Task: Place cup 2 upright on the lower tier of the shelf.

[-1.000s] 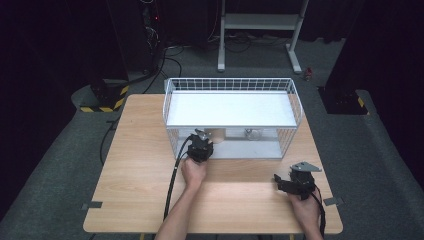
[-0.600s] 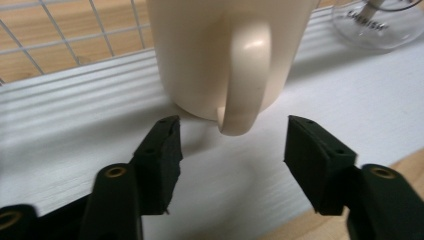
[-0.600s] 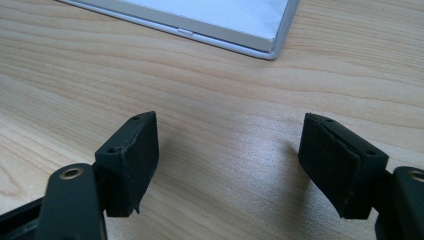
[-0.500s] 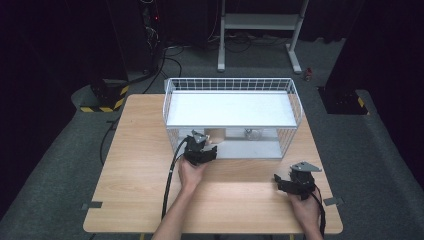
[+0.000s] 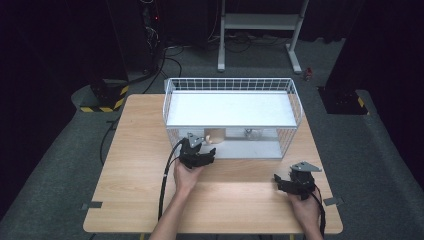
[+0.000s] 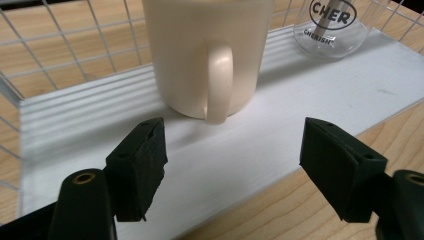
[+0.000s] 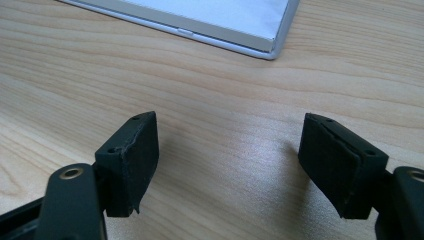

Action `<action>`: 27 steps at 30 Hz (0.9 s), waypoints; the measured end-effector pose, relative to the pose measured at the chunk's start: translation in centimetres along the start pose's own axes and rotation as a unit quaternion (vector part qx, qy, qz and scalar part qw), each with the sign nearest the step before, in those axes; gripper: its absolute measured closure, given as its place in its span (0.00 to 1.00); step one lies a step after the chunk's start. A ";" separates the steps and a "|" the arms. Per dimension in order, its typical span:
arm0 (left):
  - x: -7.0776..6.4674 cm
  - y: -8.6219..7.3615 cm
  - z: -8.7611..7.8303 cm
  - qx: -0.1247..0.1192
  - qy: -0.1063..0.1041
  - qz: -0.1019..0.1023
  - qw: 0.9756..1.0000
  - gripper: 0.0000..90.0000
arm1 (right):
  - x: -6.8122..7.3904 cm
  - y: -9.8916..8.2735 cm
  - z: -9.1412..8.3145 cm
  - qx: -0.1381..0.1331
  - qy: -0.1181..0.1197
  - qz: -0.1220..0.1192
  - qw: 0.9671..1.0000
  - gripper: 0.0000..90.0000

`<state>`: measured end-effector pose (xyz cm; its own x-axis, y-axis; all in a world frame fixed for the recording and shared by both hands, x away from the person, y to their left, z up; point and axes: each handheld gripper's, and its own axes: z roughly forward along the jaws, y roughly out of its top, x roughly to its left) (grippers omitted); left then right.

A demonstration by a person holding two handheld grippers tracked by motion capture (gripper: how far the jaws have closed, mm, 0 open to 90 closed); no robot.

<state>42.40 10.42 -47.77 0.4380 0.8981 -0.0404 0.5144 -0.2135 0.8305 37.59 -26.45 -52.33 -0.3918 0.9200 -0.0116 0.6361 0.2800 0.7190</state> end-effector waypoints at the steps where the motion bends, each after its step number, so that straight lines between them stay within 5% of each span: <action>1: 0.1 0.0 -0.1 0.000 0.001 0.003 1.000 0.30 | 0.0 0.0 0.0 0.000 0.000 0.000 1.000 0.27; 27: 0.3 -0.6 -2.6 -0.008 -0.007 0.009 1.000 0.27 | 0.0 0.0 0.0 0.000 0.000 0.000 1.000 0.27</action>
<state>40.29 11.87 -46.83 0.4569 0.8889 -0.0338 0.4952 -0.2226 0.8398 37.59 -26.45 -52.33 -0.3919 0.9199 -0.0115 0.6362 0.2800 0.7190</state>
